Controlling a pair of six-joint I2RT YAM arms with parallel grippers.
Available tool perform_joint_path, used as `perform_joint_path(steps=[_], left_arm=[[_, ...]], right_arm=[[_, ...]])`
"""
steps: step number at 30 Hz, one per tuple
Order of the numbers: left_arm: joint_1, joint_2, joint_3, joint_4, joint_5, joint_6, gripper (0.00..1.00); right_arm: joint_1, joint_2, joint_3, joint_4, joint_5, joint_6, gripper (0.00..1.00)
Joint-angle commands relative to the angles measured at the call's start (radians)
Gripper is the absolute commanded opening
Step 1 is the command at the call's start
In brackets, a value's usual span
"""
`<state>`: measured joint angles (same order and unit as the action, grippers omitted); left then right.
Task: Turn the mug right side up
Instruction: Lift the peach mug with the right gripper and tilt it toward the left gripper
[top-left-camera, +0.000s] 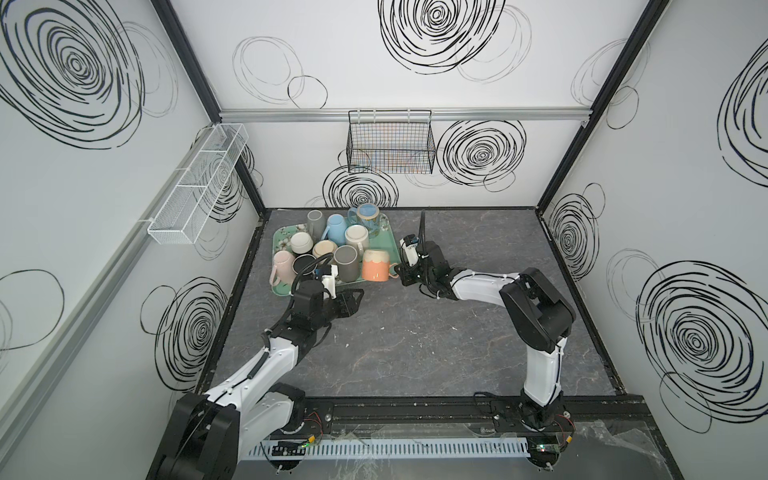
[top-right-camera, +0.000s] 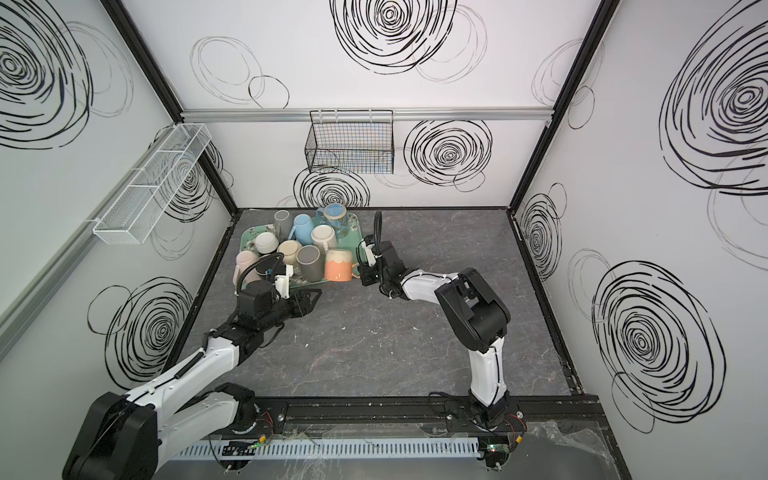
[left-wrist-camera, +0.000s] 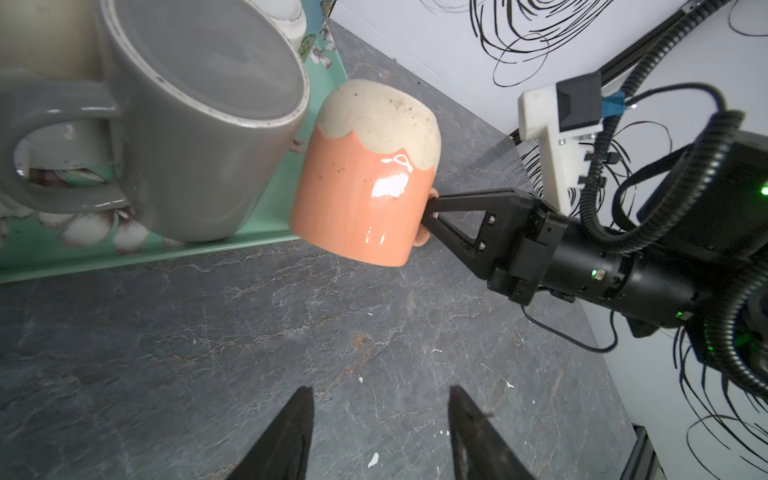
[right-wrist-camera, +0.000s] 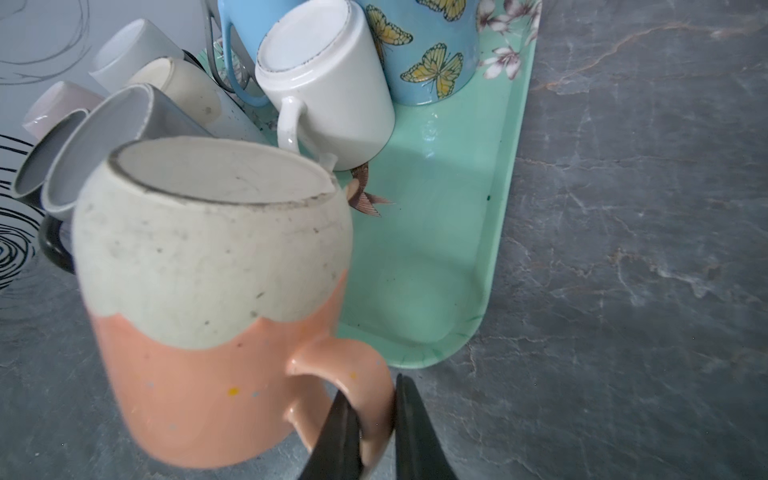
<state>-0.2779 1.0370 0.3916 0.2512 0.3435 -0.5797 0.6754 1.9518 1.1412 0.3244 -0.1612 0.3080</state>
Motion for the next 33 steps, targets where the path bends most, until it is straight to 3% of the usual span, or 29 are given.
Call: perform_joint_path(steps=[1,9,12,20,33], left_arm=[[-0.017,0.0,-0.023,0.147,0.015,-0.014,0.58],[-0.052,0.124,-0.065,0.333,0.022,-0.095,0.56],[-0.1,0.143,-0.092,0.421,-0.022,-0.124,0.54],[-0.246,0.092,-0.138,0.545,-0.269,-0.067,0.56],[-0.28,-0.044,-0.182,0.579,-0.41,-0.006,0.56]], right_arm=[[-0.002,-0.033,0.022,0.17,-0.054,0.055,0.0],[0.001,-0.006,0.027,0.152,-0.046,0.091,0.0],[0.0,-0.024,0.025,0.162,-0.027,0.129,0.0],[0.002,-0.06,0.028,0.217,0.004,0.281,0.0],[0.061,-0.12,0.03,0.321,0.077,0.508,0.0]])
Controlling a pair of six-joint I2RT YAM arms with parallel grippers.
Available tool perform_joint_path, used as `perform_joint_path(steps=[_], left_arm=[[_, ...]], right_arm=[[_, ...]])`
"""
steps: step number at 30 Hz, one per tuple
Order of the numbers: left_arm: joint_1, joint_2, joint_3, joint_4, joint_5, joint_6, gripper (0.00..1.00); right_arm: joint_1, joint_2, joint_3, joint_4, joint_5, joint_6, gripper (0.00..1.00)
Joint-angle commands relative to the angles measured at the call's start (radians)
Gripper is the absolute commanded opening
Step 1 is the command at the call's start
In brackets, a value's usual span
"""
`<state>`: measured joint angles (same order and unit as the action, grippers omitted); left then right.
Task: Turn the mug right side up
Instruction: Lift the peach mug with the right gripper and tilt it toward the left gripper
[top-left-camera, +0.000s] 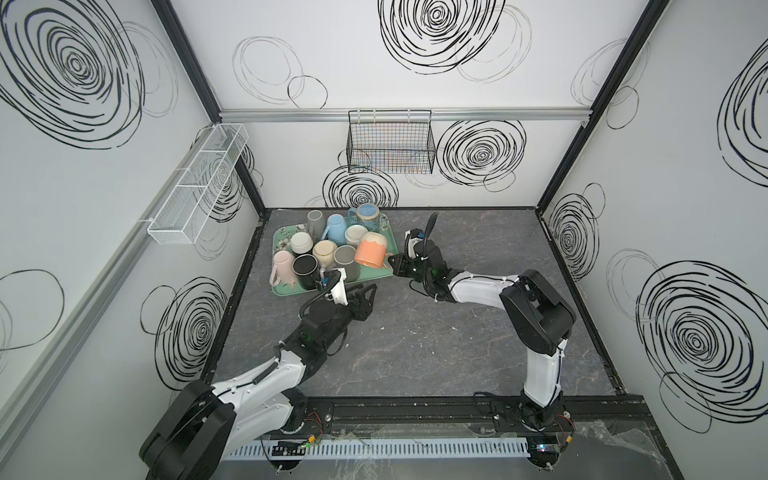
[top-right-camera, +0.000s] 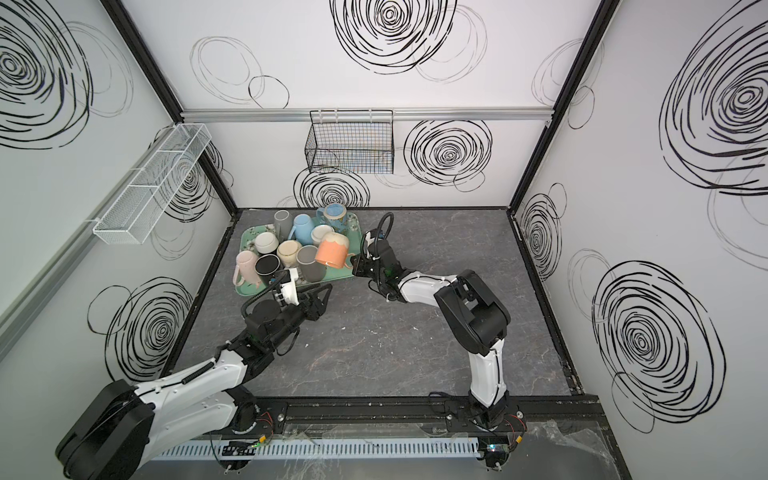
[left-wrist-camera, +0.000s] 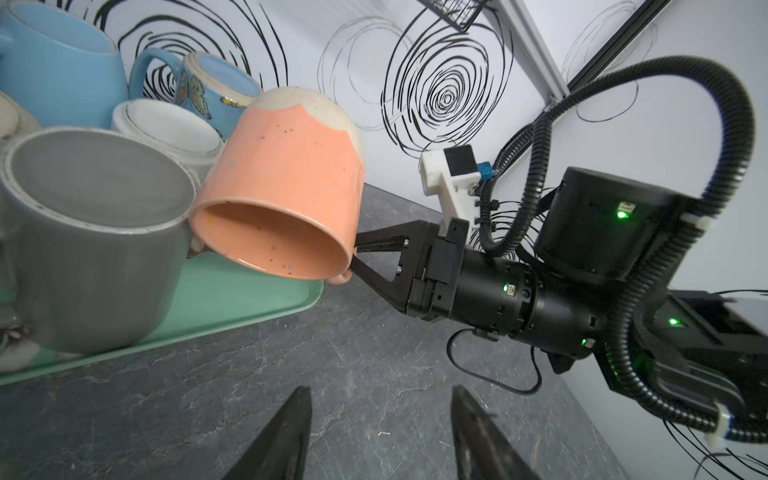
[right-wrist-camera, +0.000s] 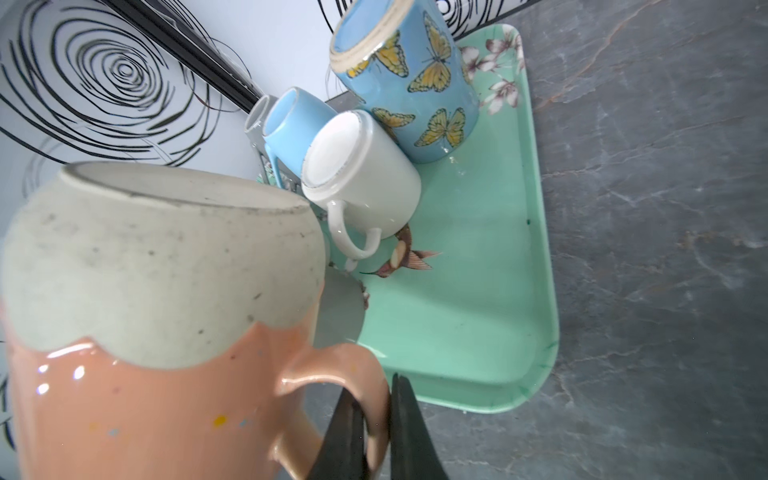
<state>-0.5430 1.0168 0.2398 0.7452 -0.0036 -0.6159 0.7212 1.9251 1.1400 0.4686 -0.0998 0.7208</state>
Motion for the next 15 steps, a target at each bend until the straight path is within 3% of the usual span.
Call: perform_joint_path(steps=[1,9,15], left_arm=[[-0.02,-0.032,-0.048,0.106,-0.074,0.03,0.56],[-0.038,-0.066,-0.061,0.182,-0.136,0.109,0.6],[-0.038,-0.013,-0.028,0.268,-0.159,0.147,0.62]], right_arm=[[0.018,-0.099,0.038,0.176,0.015,0.114,0.0],[0.063,-0.121,0.07,0.199,0.017,0.221,0.0],[0.092,-0.128,0.085,0.208,0.015,0.292,0.0]])
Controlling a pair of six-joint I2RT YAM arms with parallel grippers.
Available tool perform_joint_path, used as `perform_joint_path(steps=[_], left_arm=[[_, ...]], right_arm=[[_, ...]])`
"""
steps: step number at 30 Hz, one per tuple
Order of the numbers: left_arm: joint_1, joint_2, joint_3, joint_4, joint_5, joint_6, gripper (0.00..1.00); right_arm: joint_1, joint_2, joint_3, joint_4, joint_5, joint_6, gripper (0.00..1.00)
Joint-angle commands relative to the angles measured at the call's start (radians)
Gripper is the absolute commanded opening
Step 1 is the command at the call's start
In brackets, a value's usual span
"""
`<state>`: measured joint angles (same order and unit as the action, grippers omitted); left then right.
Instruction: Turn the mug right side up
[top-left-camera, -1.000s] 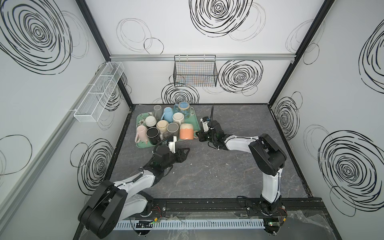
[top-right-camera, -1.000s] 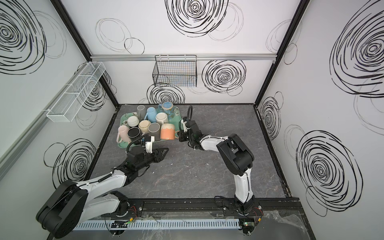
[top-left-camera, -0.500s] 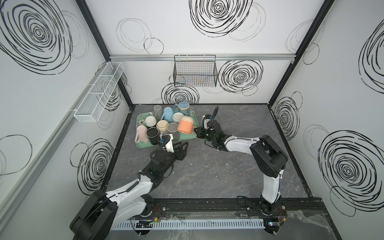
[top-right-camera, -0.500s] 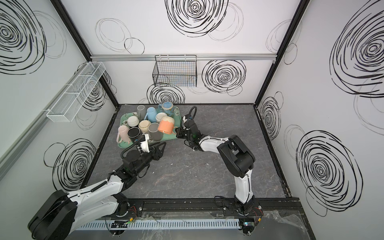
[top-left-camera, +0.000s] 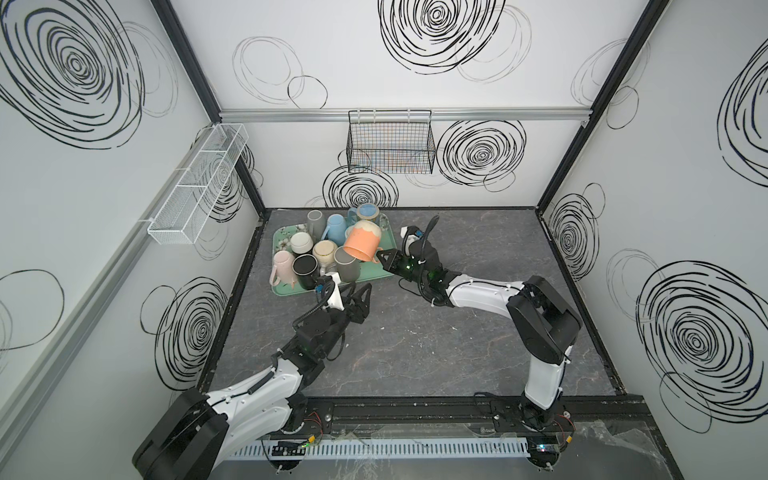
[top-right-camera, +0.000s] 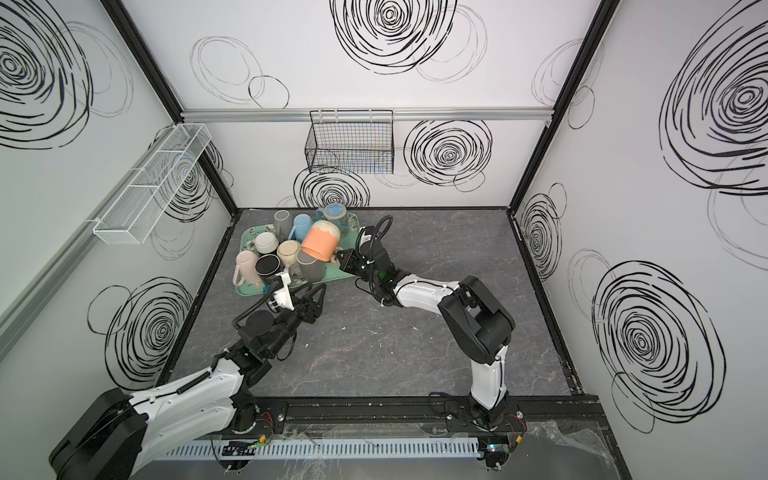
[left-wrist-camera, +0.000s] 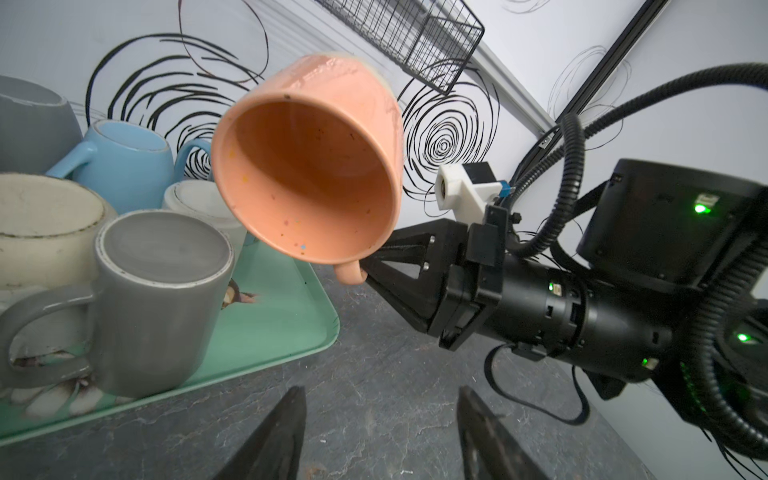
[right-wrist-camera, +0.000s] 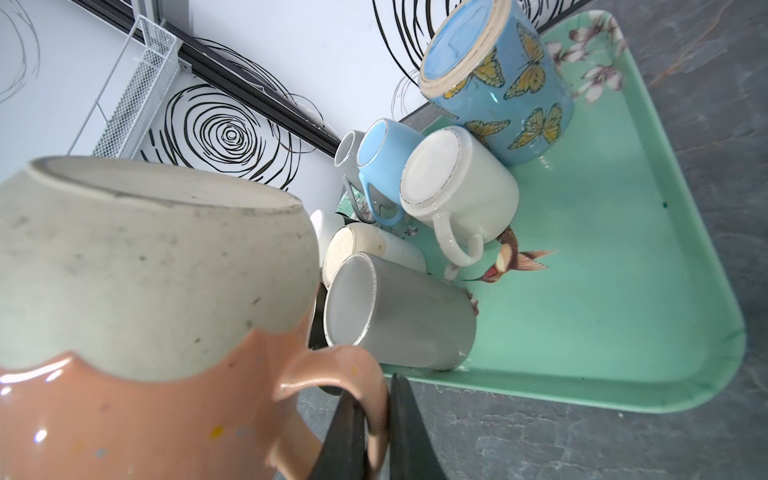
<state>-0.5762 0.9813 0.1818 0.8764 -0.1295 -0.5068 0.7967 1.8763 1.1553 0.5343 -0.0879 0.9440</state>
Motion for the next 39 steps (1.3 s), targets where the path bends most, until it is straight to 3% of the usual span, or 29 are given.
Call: perform_joint_path(steps=[1,10,29,39], left_arm=[[-0.004,0.036,0.028,0.169,-0.039,0.036,0.62],[0.033,0.254,0.073,0.407,-0.008,-0.034,0.54],[0.078,0.424,0.222,0.49,0.001,-0.08,0.3],[0.095,0.511,0.31,0.513,0.048,-0.09,0.32]], right_arm=[[0.022,-0.08,0.073,0.141,0.006,0.074,0.0],[0.051,-0.12,0.074,0.12,0.033,0.096,0.0],[0.06,-0.156,0.031,0.186,0.009,0.199,0.0],[0.062,-0.175,0.02,0.186,-0.01,0.223,0.0]])
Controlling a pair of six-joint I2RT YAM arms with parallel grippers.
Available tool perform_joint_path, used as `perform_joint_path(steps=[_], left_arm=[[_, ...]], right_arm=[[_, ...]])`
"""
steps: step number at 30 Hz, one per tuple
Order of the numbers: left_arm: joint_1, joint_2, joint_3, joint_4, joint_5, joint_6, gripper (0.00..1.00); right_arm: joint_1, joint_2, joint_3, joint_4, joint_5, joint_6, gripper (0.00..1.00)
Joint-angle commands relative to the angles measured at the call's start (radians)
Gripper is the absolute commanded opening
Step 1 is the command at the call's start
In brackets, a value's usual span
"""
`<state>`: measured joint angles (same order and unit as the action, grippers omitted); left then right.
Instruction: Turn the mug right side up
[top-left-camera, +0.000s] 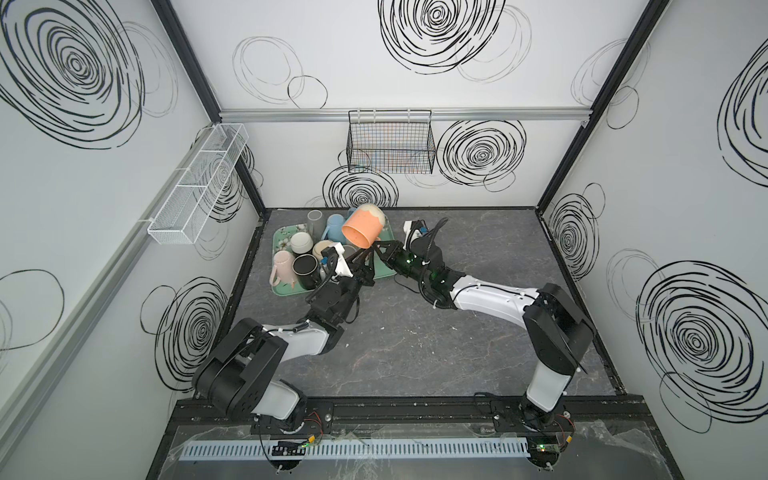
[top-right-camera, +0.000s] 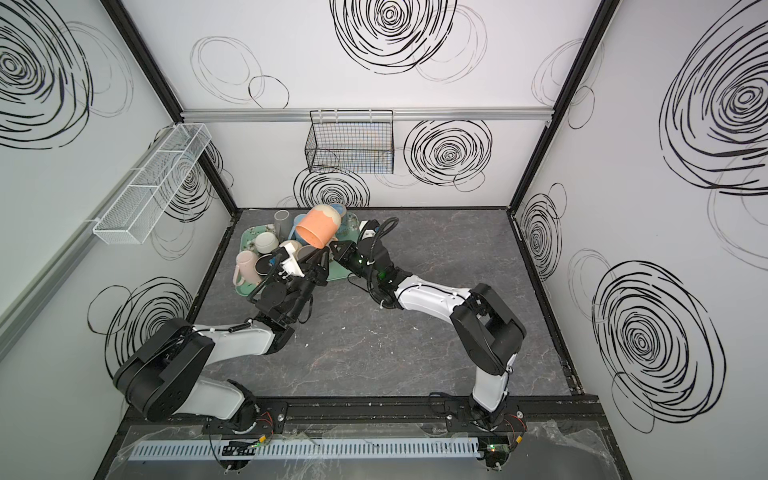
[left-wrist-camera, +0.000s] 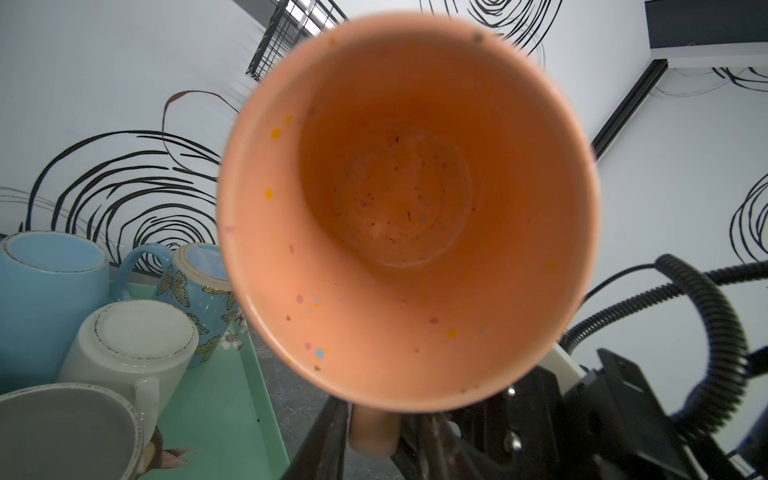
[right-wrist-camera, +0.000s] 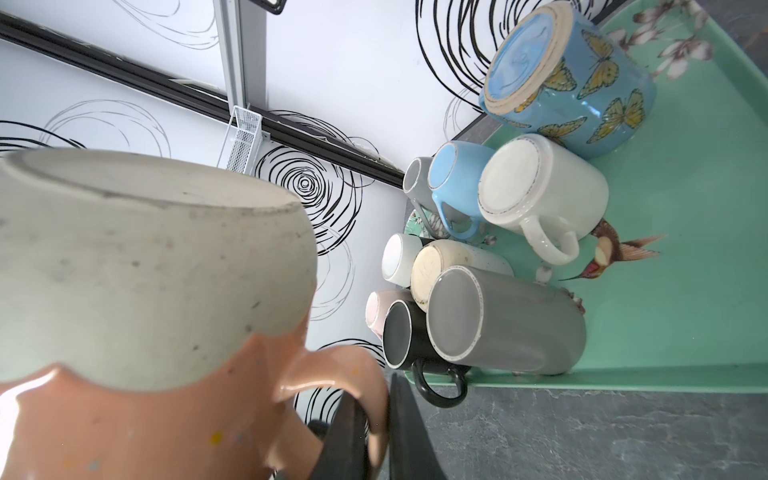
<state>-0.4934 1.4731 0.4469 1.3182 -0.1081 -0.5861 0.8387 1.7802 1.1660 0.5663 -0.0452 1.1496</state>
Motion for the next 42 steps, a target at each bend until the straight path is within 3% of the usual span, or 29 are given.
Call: perform_joint_path(steps=[1,6,12,16,22,30,35,42], left_arm=[[0.012,0.024,0.053,0.069,0.03,-0.01,0.32],[0.019,0.056,0.1,0.052,0.052,-0.011,0.32],[0.032,0.061,0.123,0.047,0.07,-0.008,0.06],[0.036,0.049,0.152,0.001,0.11,0.005,0.0],[0.036,0.054,0.256,-0.188,0.253,0.051,0.0],[-0.019,0.105,0.422,-0.596,0.271,0.18,0.0],[-0.084,0.205,0.644,-0.991,0.197,0.354,0.0],[-0.089,0.458,1.049,-1.451,0.184,0.583,0.0]], right_arm=[[0.02,-0.08,0.011,0.154,-0.057,0.022,0.0],[0.024,-0.08,0.014,0.154,-0.073,0.034,0.0],[0.023,-0.091,0.015,0.123,-0.079,0.021,0.0],[0.012,-0.109,0.014,0.064,-0.08,-0.023,0.01],[-0.042,-0.181,-0.035,-0.055,-0.076,-0.126,0.29],[-0.145,-0.352,-0.135,-0.331,-0.033,-0.304,0.48],[-0.25,-0.482,-0.231,-0.454,0.006,-0.38,0.5],[-0.444,-0.662,-0.368,-0.582,-0.031,-0.415,0.5]])
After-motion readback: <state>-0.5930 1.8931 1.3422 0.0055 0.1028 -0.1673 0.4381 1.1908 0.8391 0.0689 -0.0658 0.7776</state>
